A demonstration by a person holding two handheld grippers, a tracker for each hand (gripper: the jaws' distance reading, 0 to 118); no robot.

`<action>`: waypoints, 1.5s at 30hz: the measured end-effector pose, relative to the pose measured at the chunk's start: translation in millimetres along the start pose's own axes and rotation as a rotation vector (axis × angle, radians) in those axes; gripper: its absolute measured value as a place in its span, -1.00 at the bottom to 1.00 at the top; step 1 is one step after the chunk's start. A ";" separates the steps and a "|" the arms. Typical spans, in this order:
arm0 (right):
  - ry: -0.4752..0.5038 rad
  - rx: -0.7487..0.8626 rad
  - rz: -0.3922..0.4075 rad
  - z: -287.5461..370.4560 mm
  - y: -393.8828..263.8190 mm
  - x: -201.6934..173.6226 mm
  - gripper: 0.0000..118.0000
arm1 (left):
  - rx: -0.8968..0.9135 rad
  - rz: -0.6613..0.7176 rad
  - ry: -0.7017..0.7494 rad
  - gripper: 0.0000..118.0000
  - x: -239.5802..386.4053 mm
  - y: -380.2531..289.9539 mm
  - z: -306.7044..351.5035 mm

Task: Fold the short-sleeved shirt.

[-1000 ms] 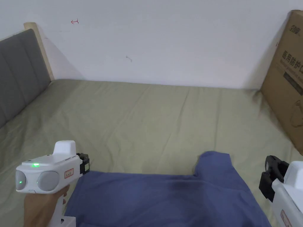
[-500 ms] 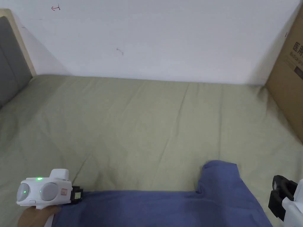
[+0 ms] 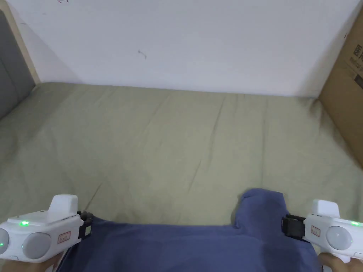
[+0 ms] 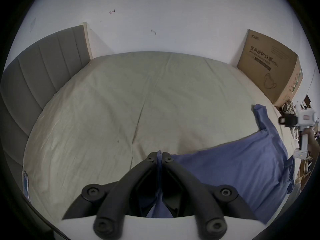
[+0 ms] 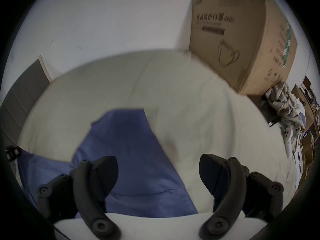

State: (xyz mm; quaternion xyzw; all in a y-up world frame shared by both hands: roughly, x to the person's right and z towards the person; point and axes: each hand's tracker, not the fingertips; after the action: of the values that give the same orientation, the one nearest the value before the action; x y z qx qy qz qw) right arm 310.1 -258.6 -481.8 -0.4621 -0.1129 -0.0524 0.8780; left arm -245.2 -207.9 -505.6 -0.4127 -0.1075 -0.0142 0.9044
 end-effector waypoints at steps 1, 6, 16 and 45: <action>-0.004 -0.023 0.009 -8.3 -2.4 -1.4 0.30 | 0.004 -0.001 -0.001 -0.99 0.1 0.2 2.9; 0.007 -0.025 -0.022 -14.4 -16.6 -8.2 -0.82 | 0.007 0.021 0.000 -0.99 -2.7 -1.7 13.5; 0.108 0.156 -0.003 86.6 -27.3 14.9 -0.98 | 0.038 0.145 0.016 -0.99 -16.9 -18.6 56.2; 0.128 0.017 -0.243 207.4 -284.8 64.6 -0.97 | -0.114 0.196 0.073 -0.99 -7.9 -232.3 140.6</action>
State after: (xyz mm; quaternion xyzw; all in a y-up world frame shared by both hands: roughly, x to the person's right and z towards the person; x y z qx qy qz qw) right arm 285.7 -248.7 -124.5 -0.4334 -0.1124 -0.1868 0.8744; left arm -305.2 -256.2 -245.0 -0.4712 -0.0327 0.0531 0.8798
